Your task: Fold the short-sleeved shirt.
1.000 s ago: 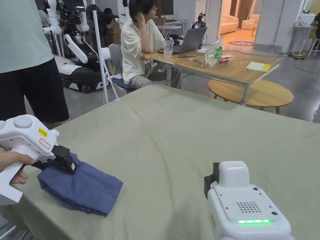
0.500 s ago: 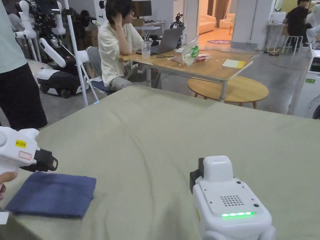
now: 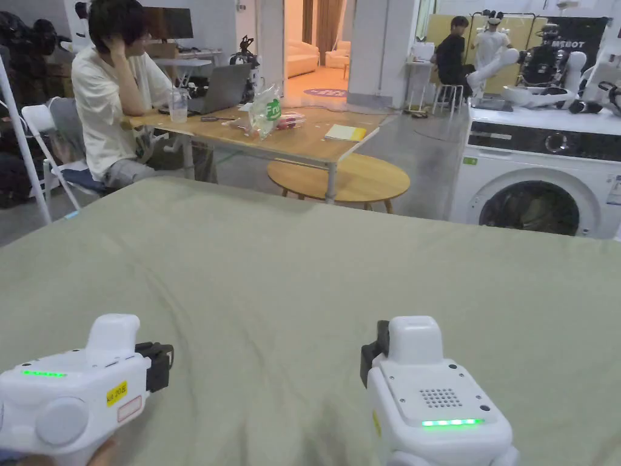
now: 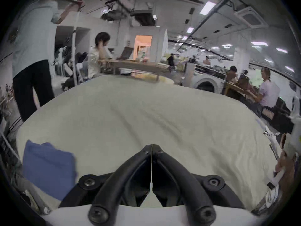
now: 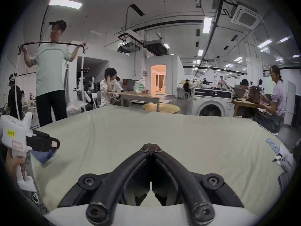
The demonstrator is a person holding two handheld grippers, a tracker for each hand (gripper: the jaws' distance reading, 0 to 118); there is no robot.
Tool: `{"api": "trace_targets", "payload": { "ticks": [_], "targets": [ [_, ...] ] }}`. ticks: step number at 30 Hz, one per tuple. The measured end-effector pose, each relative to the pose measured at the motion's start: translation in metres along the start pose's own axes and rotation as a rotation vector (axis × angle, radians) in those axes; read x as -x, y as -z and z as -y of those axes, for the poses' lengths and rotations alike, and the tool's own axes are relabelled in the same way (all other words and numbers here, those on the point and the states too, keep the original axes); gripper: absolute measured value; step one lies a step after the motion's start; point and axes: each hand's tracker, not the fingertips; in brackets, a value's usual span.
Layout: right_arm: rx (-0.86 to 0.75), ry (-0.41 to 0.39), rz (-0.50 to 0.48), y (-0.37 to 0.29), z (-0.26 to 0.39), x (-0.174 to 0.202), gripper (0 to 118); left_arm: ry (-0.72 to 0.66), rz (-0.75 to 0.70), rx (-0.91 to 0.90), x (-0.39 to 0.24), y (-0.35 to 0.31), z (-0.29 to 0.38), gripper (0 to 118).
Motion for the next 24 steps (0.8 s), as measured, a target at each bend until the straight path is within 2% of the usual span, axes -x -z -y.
{"api": "trace_targets", "payload": {
  "ticks": [8,13,16,24],
  "targets": [
    [-0.017,0.025,0.139,-0.027,0.003,-0.068,0,0.041,0.093,-0.181,-0.099,0.020,0.005,0],
    [-0.047,0.050,0.225,-0.046,0.002,-0.101,0,0.083,0.118,-0.225,-0.149,0.022,-0.007,0],
    [-0.071,0.057,0.265,-0.058,0.001,-0.116,0,0.130,0.108,-0.254,-0.169,0.022,-0.010,0],
    [-0.092,0.075,0.328,-0.071,0.002,-0.140,0,0.123,0.116,-0.290,-0.187,0.021,-0.011,0]
  ]
}}
